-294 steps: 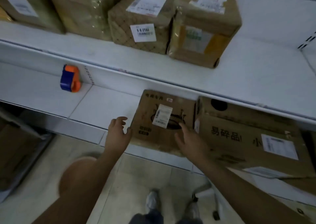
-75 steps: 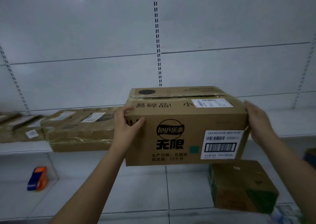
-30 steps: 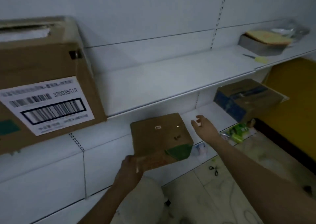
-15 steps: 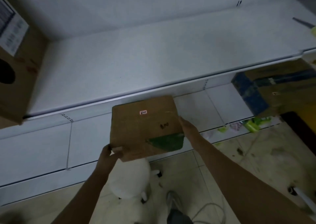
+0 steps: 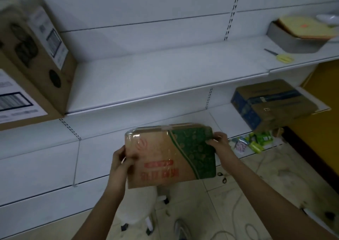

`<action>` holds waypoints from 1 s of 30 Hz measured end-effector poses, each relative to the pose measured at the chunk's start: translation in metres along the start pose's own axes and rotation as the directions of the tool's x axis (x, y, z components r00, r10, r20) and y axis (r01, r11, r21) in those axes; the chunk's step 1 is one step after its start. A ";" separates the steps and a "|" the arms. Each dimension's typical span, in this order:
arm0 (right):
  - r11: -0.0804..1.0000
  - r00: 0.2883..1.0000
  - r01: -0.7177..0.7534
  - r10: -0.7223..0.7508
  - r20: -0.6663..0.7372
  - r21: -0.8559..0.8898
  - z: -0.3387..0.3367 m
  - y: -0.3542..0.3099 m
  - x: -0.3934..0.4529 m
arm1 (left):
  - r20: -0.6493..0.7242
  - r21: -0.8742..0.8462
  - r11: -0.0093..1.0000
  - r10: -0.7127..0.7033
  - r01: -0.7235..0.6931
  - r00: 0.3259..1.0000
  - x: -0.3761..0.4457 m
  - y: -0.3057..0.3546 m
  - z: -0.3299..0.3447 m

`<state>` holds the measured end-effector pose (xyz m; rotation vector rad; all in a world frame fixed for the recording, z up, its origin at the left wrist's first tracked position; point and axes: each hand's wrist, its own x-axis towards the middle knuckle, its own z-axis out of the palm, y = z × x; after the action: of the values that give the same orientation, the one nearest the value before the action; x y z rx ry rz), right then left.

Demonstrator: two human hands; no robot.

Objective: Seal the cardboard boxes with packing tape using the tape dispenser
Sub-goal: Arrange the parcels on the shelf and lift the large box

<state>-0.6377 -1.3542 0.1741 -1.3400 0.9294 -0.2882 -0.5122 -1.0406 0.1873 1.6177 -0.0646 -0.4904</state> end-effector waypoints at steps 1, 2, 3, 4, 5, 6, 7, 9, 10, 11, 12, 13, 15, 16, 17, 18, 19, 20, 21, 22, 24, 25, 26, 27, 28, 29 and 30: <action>1.000 1.000 -0.008 0.008 -0.015 0.024 -0.002 -0.005 -0.009 | 0.025 0.005 0.999 0.036 -0.037 0.999 -0.007 0.008 -0.003; 0.998 1.000 -0.011 0.012 -0.022 0.062 -0.004 -0.010 -0.018 | 0.055 0.024 0.997 0.071 -0.073 0.996 -0.014 0.016 -0.005; 0.996 1.000 -0.015 0.016 -0.006 0.092 -0.006 -0.018 -0.028 | 0.089 0.030 0.995 0.091 -0.094 0.992 -0.020 0.025 -0.009; 0.992 1.000 -0.023 0.021 0.014 0.127 -0.008 -0.024 -0.035 | 0.119 0.012 0.995 0.096 -0.098 0.988 -0.025 0.035 -0.013; 0.990 0.999 -0.015 0.009 0.039 0.142 -0.011 -0.030 -0.044 | 0.152 -0.019 0.995 0.096 -0.095 0.984 -0.029 0.046 -0.016; 0.989 0.998 0.007 -0.016 0.057 0.151 -0.013 -0.036 -0.056 | 0.187 -0.051 0.995 0.095 -0.087 0.978 -0.034 0.058 -0.019; 0.988 0.996 0.039 -0.049 0.068 0.147 -0.014 -0.045 -0.072 | 0.215 -0.069 0.994 0.100 -0.087 0.972 -0.037 0.068 -0.022; 0.978 0.982 0.117 -0.140 0.127 0.176 -0.020 -0.064 -0.101 | 0.256 -0.109 0.986 0.150 -0.126 0.955 -0.048 0.088 -0.023; 0.965 0.965 0.152 -0.193 0.180 0.215 -0.024 -0.076 -0.116 | 0.272 -0.124 0.979 0.189 -0.160 0.943 -0.055 0.098 -0.023; 0.951 0.943 0.180 -0.239 0.231 0.251 -0.029 -0.091 -0.131 | 0.283 -0.133 0.971 0.227 -0.196 0.932 -0.061 0.107 -0.022; 0.938 0.925 0.198 -0.274 0.263 0.283 -0.033 -0.107 -0.143 | 0.296 -0.136 0.965 0.254 -0.223 0.921 -0.067 0.116 -0.021; 0.932 0.915 0.215 -0.297 0.275 0.292 -0.038 -0.122 -0.151 | 0.305 -0.133 0.959 0.279 -0.250 0.910 -0.071 0.124 -0.021; 0.930 0.915 0.210 -0.296 0.274 0.303 -0.046 -0.150 -0.158 | 0.329 -0.073 0.941 0.336 -0.331 0.882 -0.084 0.146 -0.019; 0.930 0.921 0.197 -0.284 0.268 0.311 -0.048 -0.166 -0.160 | 0.356 -0.020 0.920 0.372 -0.391 0.857 -0.090 0.158 -0.019; 0.934 0.932 0.191 -0.270 0.243 0.303 -0.051 -0.179 -0.159 | 0.383 0.028 0.892 0.407 -0.451 0.829 -0.095 0.169 -0.021; 0.937 0.943 0.182 -0.253 0.218 0.299 -0.052 -0.194 -0.159 | 0.400 0.064 0.865 0.435 -0.498 0.807 -0.099 0.180 -0.021; 0.938 0.950 0.175 -0.241 0.200 0.300 -0.051 -0.208 -0.158 | 0.397 0.088 0.837 0.468 -0.541 0.790 -0.102 0.192 -0.022; 0.938 0.954 0.176 -0.238 0.184 0.300 -0.049 -0.221 -0.157 | 0.365 0.123 0.804 0.509 -0.582 0.780 -0.102 0.204 -0.022; 0.929 0.950 0.195 -0.259 0.177 0.314 -0.047 -0.233 -0.154 | 0.304 0.163 0.768 0.558 -0.619 0.772 -0.099 0.217 -0.022; 0.908 0.943 0.221 -0.292 0.161 0.356 -0.043 -0.243 -0.149 | 0.215 0.209 0.735 0.609 -0.645 0.763 -0.094 0.231 -0.023; 0.870 0.918 0.279 -0.366 0.154 0.407 -0.027 -0.258 -0.140 | 0.040 0.269 0.712 0.665 -0.649 0.746 -0.076 0.259 -0.026; 0.865 0.892 0.319 -0.412 0.185 0.387 -0.015 -0.262 -0.135 | -0.010 0.292 0.722 0.658 -0.627 0.753 -0.066 0.271 -0.027; 0.872 0.868 0.359 -0.443 0.224 0.334 -0.002 -0.262 -0.129 | -0.025 0.327 0.736 0.633 -0.592 0.773 -0.056 0.278 -0.027; 0.881 0.852 0.397 -0.458 0.253 0.257 0.011 -0.261 -0.121 | -0.011 0.367 0.741 0.608 -0.563 0.794 -0.047 0.282 -0.026; 0.884 0.845 0.429 -0.466 0.262 0.187 0.022 -0.259 -0.115 | 0.009 0.405 0.733 0.594 -0.546 0.804 -0.039 0.282 -0.024; 0.886 0.845 0.443 -0.464 0.265 0.139 0.030 -0.259 -0.108 | 0.024 0.429 0.710 0.609 -0.558 0.793 -0.032 0.281 -0.023; 0.893 0.849 0.435 -0.450 0.279 0.117 0.034 -0.262 -0.101 | 0.034 0.443 0.674 0.647 -0.591 0.762 -0.029 0.280 -0.023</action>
<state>-0.5929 -1.3300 0.4521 -1.4950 0.3454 -0.4436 -0.4610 -1.0427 0.4655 1.9213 -0.6578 0.1867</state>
